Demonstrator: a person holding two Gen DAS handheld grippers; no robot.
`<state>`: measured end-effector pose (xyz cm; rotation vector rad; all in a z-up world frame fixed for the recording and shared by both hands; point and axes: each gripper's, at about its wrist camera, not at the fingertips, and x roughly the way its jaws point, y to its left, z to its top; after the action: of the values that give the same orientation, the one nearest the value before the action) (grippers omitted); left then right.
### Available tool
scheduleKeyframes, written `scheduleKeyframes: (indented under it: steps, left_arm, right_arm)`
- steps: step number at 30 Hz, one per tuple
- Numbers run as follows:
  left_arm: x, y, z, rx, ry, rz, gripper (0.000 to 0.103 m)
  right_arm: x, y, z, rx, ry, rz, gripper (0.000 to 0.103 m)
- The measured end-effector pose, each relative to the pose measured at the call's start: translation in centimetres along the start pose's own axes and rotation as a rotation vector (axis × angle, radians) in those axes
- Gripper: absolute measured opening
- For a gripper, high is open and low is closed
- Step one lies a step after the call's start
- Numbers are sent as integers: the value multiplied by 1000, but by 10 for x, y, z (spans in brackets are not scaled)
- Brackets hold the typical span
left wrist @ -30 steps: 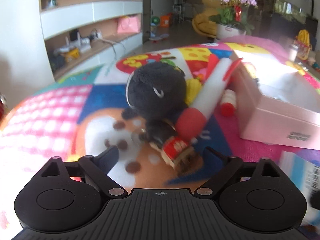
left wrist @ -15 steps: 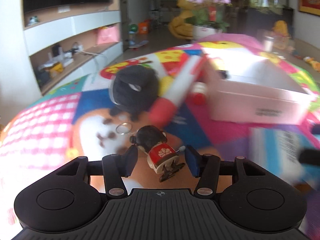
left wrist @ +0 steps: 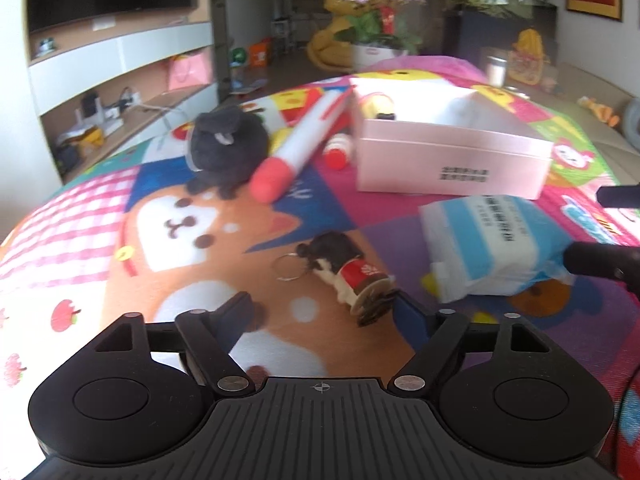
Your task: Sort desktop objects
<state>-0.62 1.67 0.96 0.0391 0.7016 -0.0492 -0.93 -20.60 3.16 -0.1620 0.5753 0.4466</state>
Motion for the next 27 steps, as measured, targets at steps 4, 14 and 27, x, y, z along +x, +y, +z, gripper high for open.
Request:
scheduleKeyframes:
  steps: [4, 14, 27]
  left_arm:
    - [-2, 10, -2, -12, -6, 44, 90]
    - [-5, 22, -10, -49, 10, 7, 94]
    - [24, -4, 19, -52, -19, -107, 94]
  right_arm:
    - [6, 21, 8, -122, -43, 58, 103]
    - [58, 2, 29, -6, 107, 247, 103]
    - [-6, 15, -36, 12, 169, 83, 103]
